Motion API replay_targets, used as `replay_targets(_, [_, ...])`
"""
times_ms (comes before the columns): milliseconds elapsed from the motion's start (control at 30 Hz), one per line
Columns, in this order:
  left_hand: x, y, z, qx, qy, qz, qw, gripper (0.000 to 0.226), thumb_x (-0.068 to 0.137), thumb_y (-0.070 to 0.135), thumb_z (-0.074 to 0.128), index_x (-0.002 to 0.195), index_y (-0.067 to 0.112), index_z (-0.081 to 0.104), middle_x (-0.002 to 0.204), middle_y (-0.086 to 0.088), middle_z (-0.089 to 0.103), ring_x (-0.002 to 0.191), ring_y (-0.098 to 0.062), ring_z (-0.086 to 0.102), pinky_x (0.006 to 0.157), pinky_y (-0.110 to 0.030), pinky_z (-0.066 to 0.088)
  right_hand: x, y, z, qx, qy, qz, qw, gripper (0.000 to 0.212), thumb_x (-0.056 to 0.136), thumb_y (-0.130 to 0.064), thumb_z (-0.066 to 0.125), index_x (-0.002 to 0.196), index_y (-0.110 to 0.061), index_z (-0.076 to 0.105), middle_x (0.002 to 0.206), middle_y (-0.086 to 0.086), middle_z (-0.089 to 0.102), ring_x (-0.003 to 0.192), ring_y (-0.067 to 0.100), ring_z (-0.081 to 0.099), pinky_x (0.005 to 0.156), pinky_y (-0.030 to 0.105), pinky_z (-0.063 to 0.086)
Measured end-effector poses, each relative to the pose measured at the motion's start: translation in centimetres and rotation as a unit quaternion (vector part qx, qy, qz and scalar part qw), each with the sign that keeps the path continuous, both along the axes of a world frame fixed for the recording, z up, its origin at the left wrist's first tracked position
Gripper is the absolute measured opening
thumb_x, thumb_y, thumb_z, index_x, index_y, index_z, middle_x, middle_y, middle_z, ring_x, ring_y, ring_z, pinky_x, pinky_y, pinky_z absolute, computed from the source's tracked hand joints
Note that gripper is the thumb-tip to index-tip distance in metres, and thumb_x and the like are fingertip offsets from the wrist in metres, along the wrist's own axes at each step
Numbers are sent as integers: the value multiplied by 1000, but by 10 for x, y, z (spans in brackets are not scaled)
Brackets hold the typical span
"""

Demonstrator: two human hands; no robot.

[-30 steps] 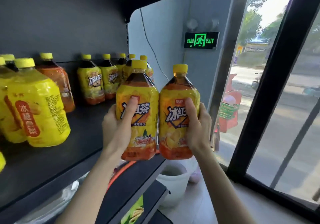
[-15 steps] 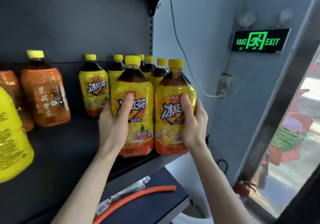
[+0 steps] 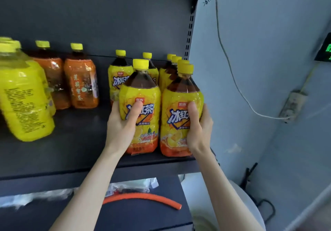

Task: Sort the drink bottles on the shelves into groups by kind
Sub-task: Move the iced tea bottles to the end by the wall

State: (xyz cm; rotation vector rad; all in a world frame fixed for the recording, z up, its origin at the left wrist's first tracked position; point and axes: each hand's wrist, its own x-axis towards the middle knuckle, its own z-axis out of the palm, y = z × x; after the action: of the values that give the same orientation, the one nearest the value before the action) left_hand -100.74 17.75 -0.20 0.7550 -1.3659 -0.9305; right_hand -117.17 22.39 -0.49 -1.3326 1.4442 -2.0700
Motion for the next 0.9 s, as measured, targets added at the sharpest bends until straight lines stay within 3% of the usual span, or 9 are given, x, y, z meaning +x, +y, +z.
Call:
replay_targets(233, [-12,-11,0,11,-16,41,999,60,82,47,55,135,20,42,110,16,59,99,3,57,71,-7,47,-9,-2,-2,-3,5,38,999,29,79,-59,53,95,-35,56,92,-12,67,82,-5,65,67,13,51])
replay_targets(400, [-22,-35,0,35,-11,10,999,54,91,40,54,139,26,35,120,10,55,106,-4,55,75,-12,47,-12,-9,-4,8,-3,10,1000,45,72,-71,50,95,-33,59,102,2,68,94,16,66,82,43,56])
replay_targets(467, [-26,-46,0,42,-6,-1,999,58,90,42,54,141,26,34,124,9,54,109,-6,56,77,-15,48,-12,-11,-5,7,-9,1,1000,45,72,-72,51,94,-33,60,102,3,68,95,19,66,83,48,56])
replay_targets(633, [-39,-71,2,56,12,-6,998,57,92,35,55,143,25,32,111,16,52,91,9,52,57,-2,44,-13,-17,-8,10,-18,-17,1000,62,66,-85,50,94,-32,62,103,6,68,95,23,67,82,51,56])
replay_targets(767, [-42,-89,3,73,-3,-11,997,60,92,39,53,145,26,27,120,9,48,97,1,50,55,-1,41,-13,-17,-7,3,-12,-28,1000,53,70,-80,52,89,-31,61,99,9,67,91,22,66,77,42,56])
replay_targets(900, [-44,-108,-2,76,-13,-31,997,69,87,49,55,146,28,27,137,1,48,113,-10,52,68,-12,45,-13,-18,-7,9,-7,-34,999,44,72,-71,48,86,-30,59,98,11,66,88,18,66,69,27,54])
